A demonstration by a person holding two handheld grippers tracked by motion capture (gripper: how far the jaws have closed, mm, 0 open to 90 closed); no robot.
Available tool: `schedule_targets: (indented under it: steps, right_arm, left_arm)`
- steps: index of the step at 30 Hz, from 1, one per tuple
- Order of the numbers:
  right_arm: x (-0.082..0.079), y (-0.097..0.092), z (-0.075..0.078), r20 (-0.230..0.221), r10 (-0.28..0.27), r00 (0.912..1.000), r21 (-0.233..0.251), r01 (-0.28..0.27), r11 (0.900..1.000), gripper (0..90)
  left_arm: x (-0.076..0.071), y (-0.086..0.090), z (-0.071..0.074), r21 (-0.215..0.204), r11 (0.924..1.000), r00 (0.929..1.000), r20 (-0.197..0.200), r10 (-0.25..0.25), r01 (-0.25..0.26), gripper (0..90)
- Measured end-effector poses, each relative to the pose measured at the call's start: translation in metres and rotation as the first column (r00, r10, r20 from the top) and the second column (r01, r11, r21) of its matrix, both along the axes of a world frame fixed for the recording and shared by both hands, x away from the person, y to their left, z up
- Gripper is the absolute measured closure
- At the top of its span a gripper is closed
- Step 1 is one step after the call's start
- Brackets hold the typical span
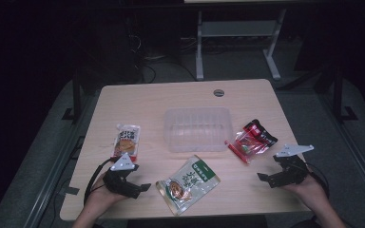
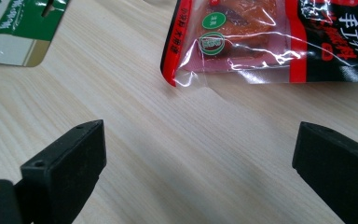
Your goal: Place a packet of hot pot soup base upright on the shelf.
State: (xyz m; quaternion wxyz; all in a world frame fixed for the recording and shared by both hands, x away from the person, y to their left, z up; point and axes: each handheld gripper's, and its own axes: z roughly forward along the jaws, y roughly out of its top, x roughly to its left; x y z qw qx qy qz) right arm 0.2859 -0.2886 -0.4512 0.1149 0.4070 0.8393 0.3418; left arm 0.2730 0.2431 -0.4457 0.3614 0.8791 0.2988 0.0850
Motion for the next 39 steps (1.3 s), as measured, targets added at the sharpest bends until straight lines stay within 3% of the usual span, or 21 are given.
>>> schedule_targets:
  steps: [4,6,11,26,29,39]
  right_arm:
    - [0.004,0.000,0.007,0.021,-0.013,0.9997,0.007,0.013,0.9999,11.8]
    - [0.008,0.001,0.012,0.036,-0.032,0.9988,0.034,0.031,0.9989,20.4]
    - [0.020,0.002,0.020,0.068,-0.066,0.9955,0.036,0.064,0.9973,42.5]
    - [0.068,0.017,0.027,0.041,-0.051,0.9979,0.049,0.049,0.9976,84.8]
    - [0.078,0.022,0.027,0.047,-0.048,0.9978,0.041,0.046,0.9981,89.4]
    - [0.114,0.039,0.017,0.026,-0.056,0.9981,0.023,0.055,0.9982,89.7]
  left_arm:
    - [0.001,0.001,0.000,-0.013,0.9998,0.9999,0.000,0.012,-0.012,13.4]
    - [0.001,0.002,0.001,-0.009,0.9999,1.0000,0.001,0.008,-0.008,13.6]
    - [0.001,0.002,0.000,-0.014,0.9999,1.0000,-0.003,0.009,-0.009,14.0]
    - [0.000,0.001,0.001,-0.017,0.9999,1.0000,-0.005,0.004,-0.004,14.4]
    - [0.000,0.001,0.000,-0.017,0.9999,1.0000,-0.004,0.003,-0.003,14.5]
    - [0.000,0.001,0.000,-0.019,0.9998,1.0000,-0.005,-0.001,0.001,14.5]
